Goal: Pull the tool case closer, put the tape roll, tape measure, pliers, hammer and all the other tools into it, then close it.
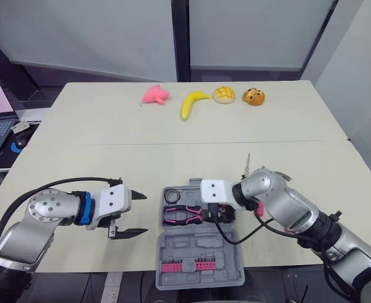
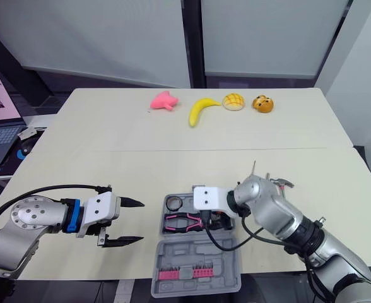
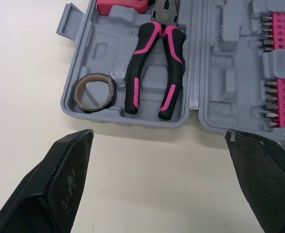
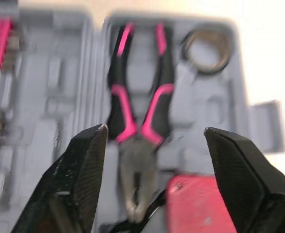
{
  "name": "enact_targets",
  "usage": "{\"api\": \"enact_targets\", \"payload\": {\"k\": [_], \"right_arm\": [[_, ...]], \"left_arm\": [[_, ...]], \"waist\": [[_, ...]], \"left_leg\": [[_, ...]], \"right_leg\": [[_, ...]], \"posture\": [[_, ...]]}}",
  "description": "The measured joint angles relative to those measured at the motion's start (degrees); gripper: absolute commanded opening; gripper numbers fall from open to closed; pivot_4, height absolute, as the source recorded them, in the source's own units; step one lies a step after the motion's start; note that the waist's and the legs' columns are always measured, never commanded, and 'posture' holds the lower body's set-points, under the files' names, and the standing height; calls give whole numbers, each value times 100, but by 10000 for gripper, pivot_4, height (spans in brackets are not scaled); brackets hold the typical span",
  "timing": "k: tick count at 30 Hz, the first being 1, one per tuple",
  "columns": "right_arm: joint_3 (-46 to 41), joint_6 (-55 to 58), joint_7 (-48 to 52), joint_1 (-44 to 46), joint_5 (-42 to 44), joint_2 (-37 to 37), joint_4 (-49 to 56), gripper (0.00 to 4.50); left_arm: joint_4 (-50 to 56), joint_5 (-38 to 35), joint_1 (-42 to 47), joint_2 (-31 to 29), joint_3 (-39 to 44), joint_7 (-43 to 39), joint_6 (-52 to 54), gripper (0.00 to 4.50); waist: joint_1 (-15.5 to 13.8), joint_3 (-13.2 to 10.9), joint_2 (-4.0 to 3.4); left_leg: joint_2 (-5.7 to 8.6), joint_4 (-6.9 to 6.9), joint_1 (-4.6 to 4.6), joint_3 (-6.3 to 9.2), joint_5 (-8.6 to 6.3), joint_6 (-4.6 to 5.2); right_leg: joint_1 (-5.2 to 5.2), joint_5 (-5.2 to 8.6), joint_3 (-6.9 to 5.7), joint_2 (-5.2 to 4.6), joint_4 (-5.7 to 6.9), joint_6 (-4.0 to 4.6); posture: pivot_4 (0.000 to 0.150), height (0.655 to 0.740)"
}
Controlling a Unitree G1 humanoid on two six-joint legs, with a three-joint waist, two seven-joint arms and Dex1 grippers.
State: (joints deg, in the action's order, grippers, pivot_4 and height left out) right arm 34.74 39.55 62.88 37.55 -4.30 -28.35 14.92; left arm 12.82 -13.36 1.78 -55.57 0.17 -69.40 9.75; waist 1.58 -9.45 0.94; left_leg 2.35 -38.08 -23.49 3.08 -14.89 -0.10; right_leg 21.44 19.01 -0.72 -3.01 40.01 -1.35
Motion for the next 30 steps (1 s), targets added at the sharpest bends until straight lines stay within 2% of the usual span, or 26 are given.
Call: {"api": "enact_targets", "payload": {"k": [6,14,30], "right_arm": [[-117,-627,-305,17,89,479,-464,16096],[153,-1084,-588,2,-166,799,-1286,845],[487,-1797,-685,-112,-671,1004,-2263,197]], "left_arm": [[-12,-9,-86,28,0,11,-15,45000],[-10,-33,-135,83,14,22,-21,45000],[79,-130,-138,82,19,136,82,45000]], "waist": [[-3,0,0],[3,0,0],[8,5,0]], "left_leg": [[2,-1,0,-1,0,-1],[1,-1,1,-2,1,-1],[1,2,15,-3,1,-2]], "right_leg": [[0,0,1,-1,0,0],[2,0,1,0,4,0],[-5,0,1,1,5,0]], "posture": [[1500,7193],[1500,7193],[1500,7193]]}}
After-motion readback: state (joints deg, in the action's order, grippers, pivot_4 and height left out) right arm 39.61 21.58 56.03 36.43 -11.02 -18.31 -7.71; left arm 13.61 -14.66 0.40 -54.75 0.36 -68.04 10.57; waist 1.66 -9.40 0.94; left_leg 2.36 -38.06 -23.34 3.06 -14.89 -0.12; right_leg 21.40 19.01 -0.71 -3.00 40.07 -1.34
